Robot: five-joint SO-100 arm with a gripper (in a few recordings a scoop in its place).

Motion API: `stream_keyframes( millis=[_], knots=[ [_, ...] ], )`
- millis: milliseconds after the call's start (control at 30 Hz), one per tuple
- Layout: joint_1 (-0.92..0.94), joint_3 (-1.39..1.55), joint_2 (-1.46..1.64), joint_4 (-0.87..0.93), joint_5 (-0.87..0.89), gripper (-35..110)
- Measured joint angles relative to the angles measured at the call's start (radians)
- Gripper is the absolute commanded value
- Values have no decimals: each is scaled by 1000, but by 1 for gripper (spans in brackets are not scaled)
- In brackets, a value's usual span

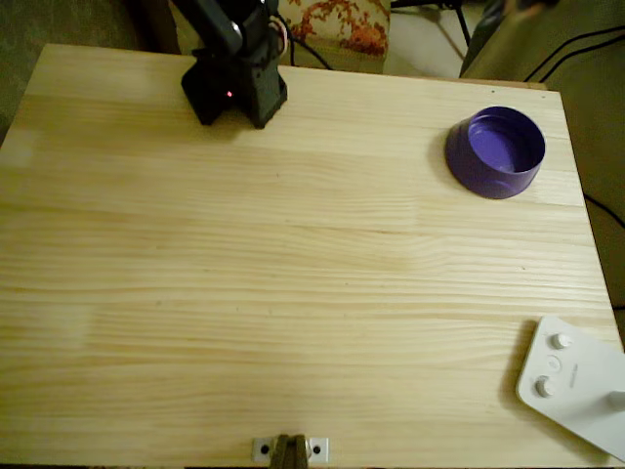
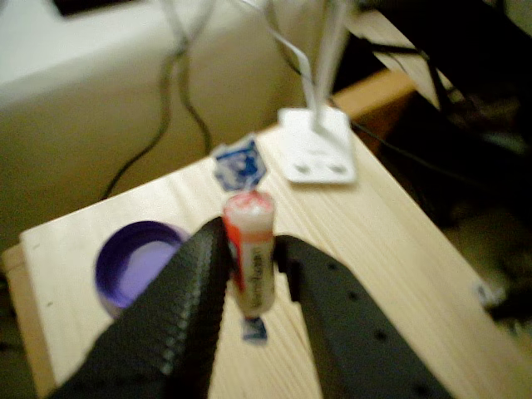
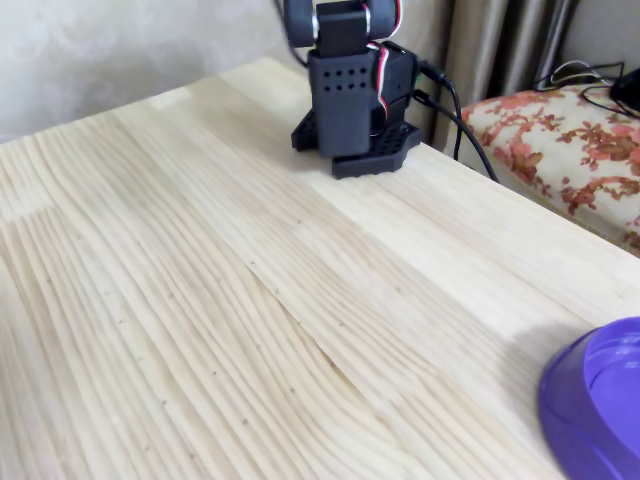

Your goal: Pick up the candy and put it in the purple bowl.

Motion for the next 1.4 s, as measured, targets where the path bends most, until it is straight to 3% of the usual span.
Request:
stream_keyframes(
  millis=[400, 800, 1400],
  knots=[
    [-183, -239, -483, 0, -41, 0],
    [-333, -290, -755, 0, -35, 0],
    [-330, -434, -1045, 0, -32, 1]
  ],
)
